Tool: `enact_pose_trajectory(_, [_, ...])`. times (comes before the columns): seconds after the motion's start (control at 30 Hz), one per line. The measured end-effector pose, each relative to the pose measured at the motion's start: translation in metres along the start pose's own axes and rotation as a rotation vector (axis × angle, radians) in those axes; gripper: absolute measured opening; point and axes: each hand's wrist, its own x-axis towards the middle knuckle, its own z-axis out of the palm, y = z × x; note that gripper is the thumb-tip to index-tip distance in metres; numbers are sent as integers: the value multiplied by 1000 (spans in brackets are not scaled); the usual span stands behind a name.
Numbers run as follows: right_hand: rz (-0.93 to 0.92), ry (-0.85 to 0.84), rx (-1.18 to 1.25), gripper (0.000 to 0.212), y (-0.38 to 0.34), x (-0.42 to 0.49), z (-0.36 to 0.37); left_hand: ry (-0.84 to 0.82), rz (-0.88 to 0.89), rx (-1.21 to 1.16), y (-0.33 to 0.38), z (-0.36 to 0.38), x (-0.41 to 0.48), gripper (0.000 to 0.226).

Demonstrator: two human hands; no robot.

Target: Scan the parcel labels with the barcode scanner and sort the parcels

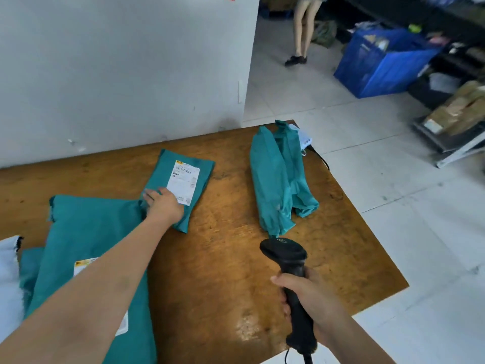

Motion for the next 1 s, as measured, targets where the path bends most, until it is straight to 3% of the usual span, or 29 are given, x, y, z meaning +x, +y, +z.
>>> enact_pose_trajectory(0.1, [-23,21,48,14,1,1,-5,11,-75,-35,1,-5,31,81])
enact_pose_trajectory(0.27, [-52,37,86,11,0,3,-7,33,-151,-180,-3,-3,39,110])
enact_pose_trajectory(0.43, [-18,34,63,12,-5,13,5,-111,-112,-411,2,27,11,94])
enact_pose_trajectory(0.6, [-14,3,49,14,-10,19,22,-100,-151,-448,-1,67,-55,84])
enact_pose_trajectory(0.77, [0,-113,53,18,-13,21,43,-194,-115,-571,-33,103,-116,72])
enact_pose_trajectory(1.0, [5,-189,-40,14,-11,24,65,-297,-75,-590,-63,102,-126,63])
